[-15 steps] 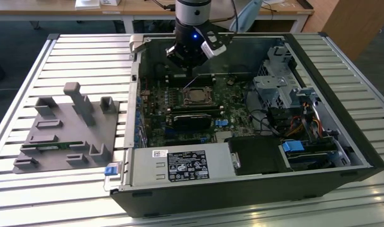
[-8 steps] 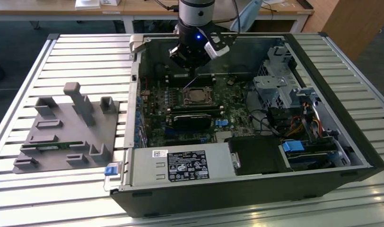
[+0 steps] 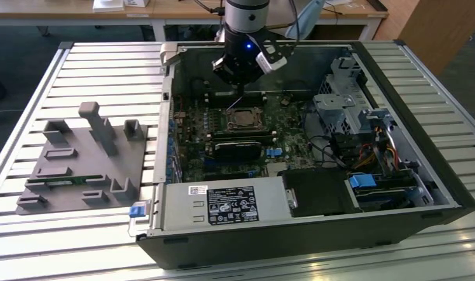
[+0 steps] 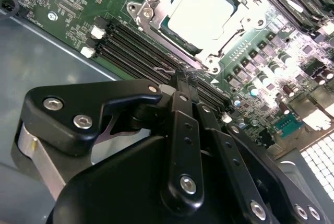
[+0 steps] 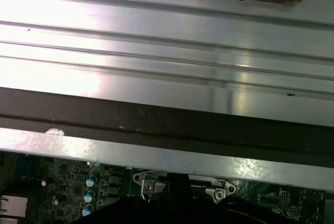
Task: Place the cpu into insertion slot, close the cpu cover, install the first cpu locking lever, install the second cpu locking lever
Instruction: 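Install the first cpu locking lever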
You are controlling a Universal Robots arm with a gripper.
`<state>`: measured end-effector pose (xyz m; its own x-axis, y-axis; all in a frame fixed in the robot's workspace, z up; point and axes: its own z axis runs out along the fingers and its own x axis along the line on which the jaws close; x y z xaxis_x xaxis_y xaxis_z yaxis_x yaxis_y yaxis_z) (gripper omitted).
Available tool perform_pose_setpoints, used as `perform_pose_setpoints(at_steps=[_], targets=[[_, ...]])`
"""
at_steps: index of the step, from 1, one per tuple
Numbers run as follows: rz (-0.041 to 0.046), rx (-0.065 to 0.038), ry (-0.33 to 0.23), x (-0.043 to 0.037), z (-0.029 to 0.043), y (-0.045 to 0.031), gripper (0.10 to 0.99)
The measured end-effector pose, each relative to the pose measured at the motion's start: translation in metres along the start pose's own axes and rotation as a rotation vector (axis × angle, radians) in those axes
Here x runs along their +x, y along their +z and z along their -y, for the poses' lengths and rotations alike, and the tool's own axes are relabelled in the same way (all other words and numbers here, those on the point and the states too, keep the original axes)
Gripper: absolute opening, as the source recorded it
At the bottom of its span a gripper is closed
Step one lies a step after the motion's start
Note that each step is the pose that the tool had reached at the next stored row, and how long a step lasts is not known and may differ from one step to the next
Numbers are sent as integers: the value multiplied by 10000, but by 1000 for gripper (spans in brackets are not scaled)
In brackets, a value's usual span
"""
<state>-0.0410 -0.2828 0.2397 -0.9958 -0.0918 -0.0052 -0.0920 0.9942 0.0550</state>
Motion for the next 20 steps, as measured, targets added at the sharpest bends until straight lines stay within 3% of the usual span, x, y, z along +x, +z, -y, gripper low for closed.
perform_pose_setpoints(at_steps=[20], targets=[[7, 1, 139, -175, 0, 136, 106]])
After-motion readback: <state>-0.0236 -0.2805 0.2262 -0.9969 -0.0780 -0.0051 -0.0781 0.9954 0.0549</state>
